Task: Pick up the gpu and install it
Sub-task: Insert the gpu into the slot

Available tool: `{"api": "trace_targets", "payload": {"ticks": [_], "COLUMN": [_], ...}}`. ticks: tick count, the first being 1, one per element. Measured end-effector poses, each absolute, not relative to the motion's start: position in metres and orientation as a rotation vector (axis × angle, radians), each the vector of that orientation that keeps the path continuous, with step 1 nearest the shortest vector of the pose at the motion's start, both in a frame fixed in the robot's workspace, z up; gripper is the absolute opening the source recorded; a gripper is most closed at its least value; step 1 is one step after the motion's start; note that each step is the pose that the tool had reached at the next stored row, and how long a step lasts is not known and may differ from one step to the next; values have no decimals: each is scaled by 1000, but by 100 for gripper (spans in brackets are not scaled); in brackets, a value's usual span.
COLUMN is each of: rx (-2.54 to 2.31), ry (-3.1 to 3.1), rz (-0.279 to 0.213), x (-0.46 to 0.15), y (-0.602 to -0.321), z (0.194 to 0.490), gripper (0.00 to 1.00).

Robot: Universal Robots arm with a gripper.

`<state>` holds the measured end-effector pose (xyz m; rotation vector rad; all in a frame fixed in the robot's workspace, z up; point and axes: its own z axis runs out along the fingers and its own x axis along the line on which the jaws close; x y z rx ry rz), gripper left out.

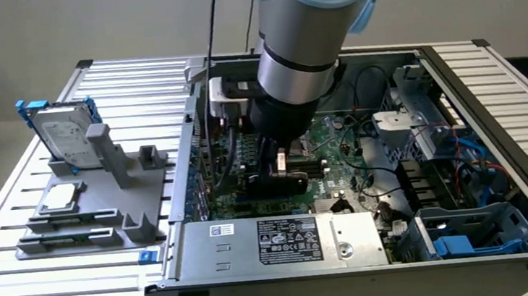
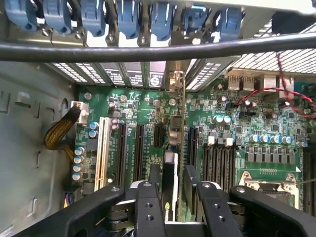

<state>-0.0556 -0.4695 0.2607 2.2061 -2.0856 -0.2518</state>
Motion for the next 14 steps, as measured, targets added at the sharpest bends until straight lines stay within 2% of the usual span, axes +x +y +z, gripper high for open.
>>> {"api": "trace_targets", "payload": {"ticks": [11, 12, 13, 14], "rx": [2203, 2202, 2202, 2202], "ry": [-2083, -2083, -2082, -2082], "rz": [-257, -258, -259, -259], "x": [-56, -56, -56, -56], "y": [-469, -469, -469, -469], "z": [295, 296, 297, 298], "gripper": [34, 32, 25, 25]}}
